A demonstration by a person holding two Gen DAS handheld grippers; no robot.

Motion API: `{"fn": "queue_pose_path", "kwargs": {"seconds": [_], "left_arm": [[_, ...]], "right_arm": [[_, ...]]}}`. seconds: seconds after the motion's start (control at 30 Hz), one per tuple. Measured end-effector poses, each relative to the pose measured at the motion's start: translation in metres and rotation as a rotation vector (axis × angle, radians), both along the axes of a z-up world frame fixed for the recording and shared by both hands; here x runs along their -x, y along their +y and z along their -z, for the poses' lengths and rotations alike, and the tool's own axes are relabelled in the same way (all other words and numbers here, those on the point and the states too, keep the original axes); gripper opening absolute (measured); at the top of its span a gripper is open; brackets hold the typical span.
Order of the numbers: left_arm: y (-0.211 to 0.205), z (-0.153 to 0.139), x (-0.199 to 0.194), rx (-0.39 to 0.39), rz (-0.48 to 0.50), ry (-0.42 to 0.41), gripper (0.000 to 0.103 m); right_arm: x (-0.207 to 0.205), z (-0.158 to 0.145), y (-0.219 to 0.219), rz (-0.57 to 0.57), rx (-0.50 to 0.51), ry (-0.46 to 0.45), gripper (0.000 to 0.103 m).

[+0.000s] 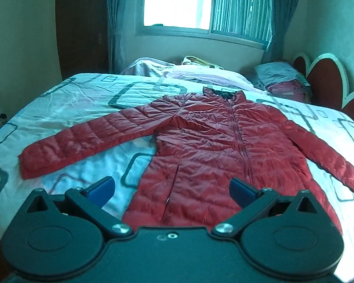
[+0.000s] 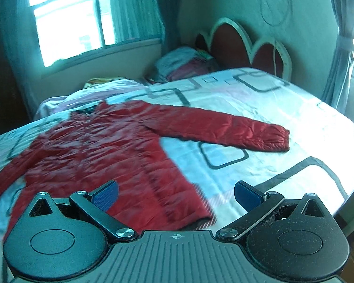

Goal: Fold large clothes
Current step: 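Move the right tool to the jacket sleeve cuff and close on it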

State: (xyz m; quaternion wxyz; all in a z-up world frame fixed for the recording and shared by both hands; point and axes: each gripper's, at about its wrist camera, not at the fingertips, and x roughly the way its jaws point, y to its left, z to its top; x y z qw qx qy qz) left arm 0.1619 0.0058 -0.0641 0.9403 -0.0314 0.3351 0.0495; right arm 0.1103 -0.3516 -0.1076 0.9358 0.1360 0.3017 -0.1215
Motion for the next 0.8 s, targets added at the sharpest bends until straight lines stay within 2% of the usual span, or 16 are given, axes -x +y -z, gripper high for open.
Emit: {"fn": "queue_pose_path", "kwargs": {"seconds": [0.4,0.63,0.8], "left_arm": [[-0.039,0.034,-0.1,-0.03,-0.055,0.039,0.103],[-0.064,0.044,-0.14,-0.062,-0.052,0.052,0.103],[-0.078,0.047,-0.159,-0.072,-0.054,0.057,0.103]], "right_arm": [[-0.107,0.063,-0.13,0.159,-0.079,0.126,0.103],[-0.139,0.103,-0.193,0.281,-0.144,0.2,0.102],[-0.152,0.122,-0.222,0.347,-0.221,0.214,0.102]]}}
